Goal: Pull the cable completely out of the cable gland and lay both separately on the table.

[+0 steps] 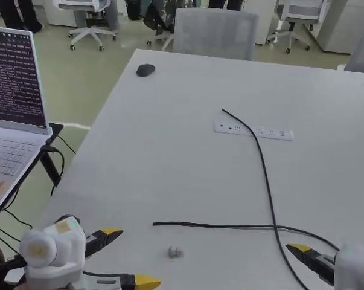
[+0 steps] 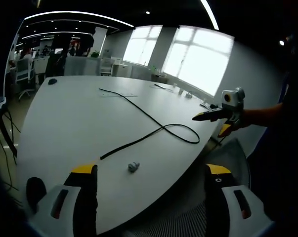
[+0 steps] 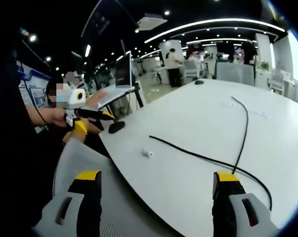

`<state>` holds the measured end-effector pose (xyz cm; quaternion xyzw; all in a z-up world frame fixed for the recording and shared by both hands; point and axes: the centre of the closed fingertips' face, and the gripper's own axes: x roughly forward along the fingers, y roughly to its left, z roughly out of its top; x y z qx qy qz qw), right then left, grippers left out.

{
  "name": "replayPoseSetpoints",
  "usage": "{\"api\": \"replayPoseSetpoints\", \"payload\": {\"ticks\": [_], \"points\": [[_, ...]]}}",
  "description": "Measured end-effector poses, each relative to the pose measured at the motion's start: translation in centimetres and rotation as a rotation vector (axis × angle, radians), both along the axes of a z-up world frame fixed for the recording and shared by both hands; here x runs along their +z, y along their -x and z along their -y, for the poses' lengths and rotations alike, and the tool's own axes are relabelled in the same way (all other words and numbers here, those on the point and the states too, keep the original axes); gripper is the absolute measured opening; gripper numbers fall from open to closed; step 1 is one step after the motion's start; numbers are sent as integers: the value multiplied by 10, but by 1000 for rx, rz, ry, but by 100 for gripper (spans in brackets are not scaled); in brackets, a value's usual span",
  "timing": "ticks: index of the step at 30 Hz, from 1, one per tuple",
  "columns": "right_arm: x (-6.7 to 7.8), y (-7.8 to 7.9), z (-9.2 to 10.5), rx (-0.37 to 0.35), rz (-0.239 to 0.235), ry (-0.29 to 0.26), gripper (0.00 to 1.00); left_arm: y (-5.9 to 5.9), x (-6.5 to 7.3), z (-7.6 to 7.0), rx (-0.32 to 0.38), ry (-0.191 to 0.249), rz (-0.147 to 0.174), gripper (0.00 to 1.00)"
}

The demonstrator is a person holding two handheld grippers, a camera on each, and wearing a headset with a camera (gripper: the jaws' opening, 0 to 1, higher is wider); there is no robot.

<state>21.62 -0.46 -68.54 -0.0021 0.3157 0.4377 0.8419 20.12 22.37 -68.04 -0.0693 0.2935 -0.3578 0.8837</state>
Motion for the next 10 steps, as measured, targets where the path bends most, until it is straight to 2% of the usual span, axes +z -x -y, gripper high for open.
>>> {"api": "replayPoseSetpoints", "payload": {"ticks": [4, 6, 7, 10], "points": [[-10, 4, 8, -3, -24, 17, 98, 1, -6, -9, 11, -21, -14, 94], [-16, 8, 11, 11, -33, 45, 99, 3, -12, -14, 22, -41, -40, 96], [-20, 12, 13, 23, -50, 64, 99, 5, -17, -17, 27, -58, -65, 97], [-22, 14, 14, 41, -51, 90, 99, 7, -22, -21, 25, -76, -81, 99]]}}
